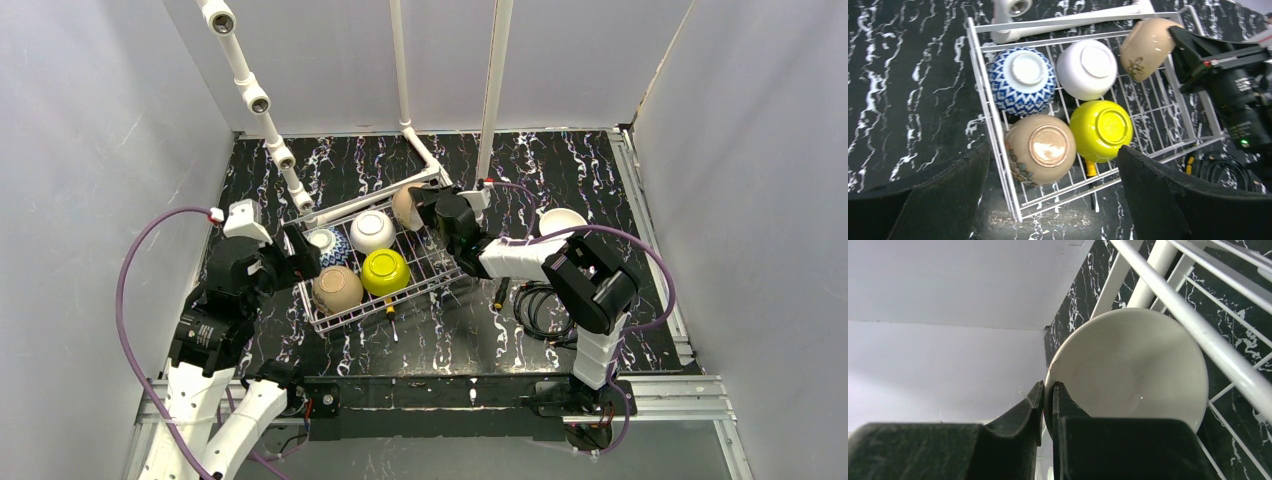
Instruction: Load the bowls into the dish rack
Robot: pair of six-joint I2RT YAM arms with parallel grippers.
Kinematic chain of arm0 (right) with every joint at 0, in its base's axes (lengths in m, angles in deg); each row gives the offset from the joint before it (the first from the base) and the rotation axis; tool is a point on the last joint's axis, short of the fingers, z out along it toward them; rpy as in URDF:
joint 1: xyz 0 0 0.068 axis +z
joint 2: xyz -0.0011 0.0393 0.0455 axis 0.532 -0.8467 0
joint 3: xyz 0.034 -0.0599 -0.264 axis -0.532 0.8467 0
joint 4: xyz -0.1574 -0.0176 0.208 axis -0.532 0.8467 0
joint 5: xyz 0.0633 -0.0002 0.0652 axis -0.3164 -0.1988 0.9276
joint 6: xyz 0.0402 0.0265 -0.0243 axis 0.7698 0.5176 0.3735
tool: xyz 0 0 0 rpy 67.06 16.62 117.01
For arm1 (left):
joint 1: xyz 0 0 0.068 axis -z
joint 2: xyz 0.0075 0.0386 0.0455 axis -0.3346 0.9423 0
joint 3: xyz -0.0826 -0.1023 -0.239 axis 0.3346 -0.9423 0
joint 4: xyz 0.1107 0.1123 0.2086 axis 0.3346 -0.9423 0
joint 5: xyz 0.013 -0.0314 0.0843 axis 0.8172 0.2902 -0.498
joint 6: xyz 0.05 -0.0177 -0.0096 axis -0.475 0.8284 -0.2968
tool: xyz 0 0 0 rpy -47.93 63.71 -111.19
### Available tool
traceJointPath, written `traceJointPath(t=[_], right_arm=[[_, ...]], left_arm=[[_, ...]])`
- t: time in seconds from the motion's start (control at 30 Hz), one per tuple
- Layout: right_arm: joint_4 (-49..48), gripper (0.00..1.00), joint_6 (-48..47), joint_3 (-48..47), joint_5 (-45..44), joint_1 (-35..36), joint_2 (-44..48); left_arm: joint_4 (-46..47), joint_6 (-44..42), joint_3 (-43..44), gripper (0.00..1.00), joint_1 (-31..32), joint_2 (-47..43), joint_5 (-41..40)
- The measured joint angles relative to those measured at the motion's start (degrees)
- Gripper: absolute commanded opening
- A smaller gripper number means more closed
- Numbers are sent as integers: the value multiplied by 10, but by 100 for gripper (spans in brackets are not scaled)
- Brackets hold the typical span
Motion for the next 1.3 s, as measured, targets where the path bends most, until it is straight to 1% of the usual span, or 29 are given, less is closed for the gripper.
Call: traceJointPath(t=[0.17,0.33,0.77,1.13,1.23,1.3], right_arm=[[-23,1,50,19,11,-4,0],[-56,1,84,41,17,-9,0],[-173,9,48,124,42,0,16],[-243,21,37,170,48,6,26],[-253,20,39,177,49,7,27],[-257,15,40,180,50,7,28]], left_arm=[[18,-7,0,98,0,0,57],[34,-9,-5,98,0,1,88],[42,-9,-12,98,0,11,112],[42,-9,-16,98,0,13,113],[42,-9,-16,98,0,13,113],[42,-9,-16,98,0,13,113]])
